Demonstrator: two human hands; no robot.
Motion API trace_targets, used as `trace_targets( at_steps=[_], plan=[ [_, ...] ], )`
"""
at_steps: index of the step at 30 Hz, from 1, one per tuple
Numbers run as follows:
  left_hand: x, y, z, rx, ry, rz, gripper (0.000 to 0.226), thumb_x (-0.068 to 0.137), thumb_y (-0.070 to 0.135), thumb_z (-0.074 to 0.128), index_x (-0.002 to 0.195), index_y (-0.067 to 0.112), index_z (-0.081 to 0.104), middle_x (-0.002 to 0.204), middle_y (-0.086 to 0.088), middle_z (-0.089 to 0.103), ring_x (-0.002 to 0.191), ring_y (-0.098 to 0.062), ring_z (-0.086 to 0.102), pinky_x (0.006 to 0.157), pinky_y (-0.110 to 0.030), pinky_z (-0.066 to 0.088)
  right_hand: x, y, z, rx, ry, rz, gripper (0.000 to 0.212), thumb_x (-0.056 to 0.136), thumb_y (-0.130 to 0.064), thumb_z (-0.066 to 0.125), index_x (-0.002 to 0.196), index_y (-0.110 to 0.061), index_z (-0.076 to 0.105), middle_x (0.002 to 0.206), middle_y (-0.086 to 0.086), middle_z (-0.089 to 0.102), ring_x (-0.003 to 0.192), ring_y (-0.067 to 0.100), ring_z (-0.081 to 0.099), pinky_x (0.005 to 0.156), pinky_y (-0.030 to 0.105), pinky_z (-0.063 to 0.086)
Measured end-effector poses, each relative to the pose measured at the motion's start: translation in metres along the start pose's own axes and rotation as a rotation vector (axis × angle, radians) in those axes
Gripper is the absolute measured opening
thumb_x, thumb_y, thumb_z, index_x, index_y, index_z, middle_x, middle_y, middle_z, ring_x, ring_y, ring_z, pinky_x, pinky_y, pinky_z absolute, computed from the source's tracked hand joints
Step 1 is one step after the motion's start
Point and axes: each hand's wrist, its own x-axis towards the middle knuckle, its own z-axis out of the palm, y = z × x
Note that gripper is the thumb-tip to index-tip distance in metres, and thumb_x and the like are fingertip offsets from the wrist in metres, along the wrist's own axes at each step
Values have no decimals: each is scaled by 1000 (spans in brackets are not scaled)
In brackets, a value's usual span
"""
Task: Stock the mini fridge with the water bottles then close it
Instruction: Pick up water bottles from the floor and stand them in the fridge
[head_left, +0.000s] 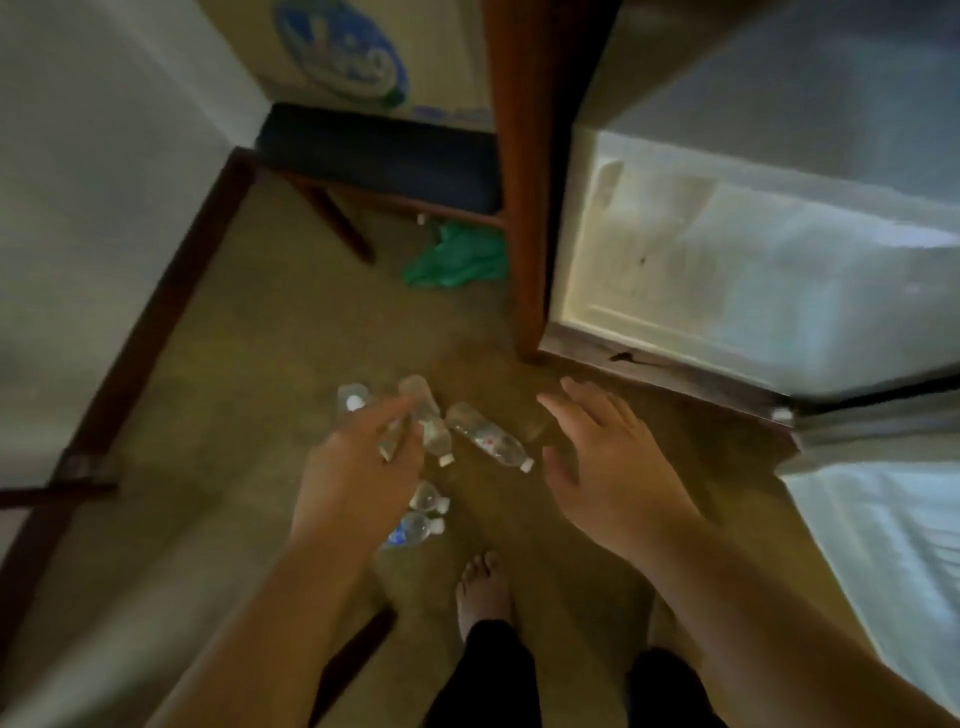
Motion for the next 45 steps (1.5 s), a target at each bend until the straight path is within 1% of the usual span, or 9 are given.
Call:
trace_targets(
  at_steps=[6, 12, 19, 23, 27, 31, 38, 41, 45],
  plan=[
    [18, -81, 26, -74, 139, -255, 27, 97, 33, 57, 122, 37, 67, 101, 13, 70, 85, -7, 65, 65, -22, 44, 40, 7, 73, -84, -248, -87, 56, 102, -40, 49, 155, -31, 33, 157, -1, 40, 144, 18, 36, 115, 42, 38],
    [35, -145, 79, 7, -34, -332, 28, 100, 31, 55, 125, 28, 65, 112, 8, 72, 84, -13, 71, 75, -32, 59, 62, 29, 157, -183, -335, -107, 61, 97, -44, 56, 152, -31, 34, 148, -2, 47, 129, 16, 48, 101, 42, 52],
    [58, -240, 147, 311, -273, -224, 32, 97, 39, 53, 127, 46, 63, 127, 9, 66, 112, -15, 65, 92, -38, 57, 97, 73, 247, -317, -397, -24, 69, 95, -38, 64, 154, -25, 31, 146, 5, 49, 127, 21, 53, 96, 40, 55],
    [78, -278, 172, 503, -292, -114, 36, 96, 43, 52, 131, 49, 58, 126, 7, 63, 117, -17, 59, 90, -38, 57, 128, 97, 285, -354, -374, 21, 66, 95, -36, 63, 152, -19, 32, 139, 11, 53, 120, 24, 57, 91, 38, 56],
    [102, -307, 208, 645, -280, -1, 42, 97, 43, 51, 139, 45, 53, 147, 3, 51, 137, -23, 43, 110, -46, 42, 158, 116, 318, -363, -347, 94, 63, 90, -37, 71, 142, -17, 42, 127, 9, 57, 109, 21, 61, 87, 38, 58],
    [126, -334, 253, 818, -331, 15, 61, 96, 39, 58, 152, 37, 34, 166, -7, 26, 153, -30, 24, 120, -52, 24, 181, 138, 349, -316, -384, 241, 89, 85, -31, 79, 155, -21, 25, 144, 11, 48, 125, 26, 56, 95, 38, 55],
    [155, -367, 294, 1013, -285, 133, 64, 99, 23, 53, 157, 18, 26, 158, -13, 38, 148, -33, 32, 120, -50, 25, 211, 153, 374, -407, -458, 233, 101, 89, -15, 73, 160, -21, 2, 146, 16, 50, 130, 31, 55, 100, 43, 51],
    [155, -380, 301, 985, -243, 188, 57, 102, 25, 50, 155, 15, 33, 146, -14, 53, 139, -34, 48, 116, -48, 35, 221, 149, 357, -472, -478, 142, 96, 88, -20, 74, 160, -23, 10, 142, 15, 51, 128, 31, 55, 98, 44, 52],
    [148, -388, 285, 848, -116, 242, 58, 85, 43, 73, 137, 25, 55, 129, -7, 68, 115, -27, 68, 91, -42, 56, 228, 136, 307, -463, -446, -6, 77, 88, -27, 75, 152, -23, 33, 131, 7, 58, 118, 24, 61, 92, 37, 55]
  ],
)
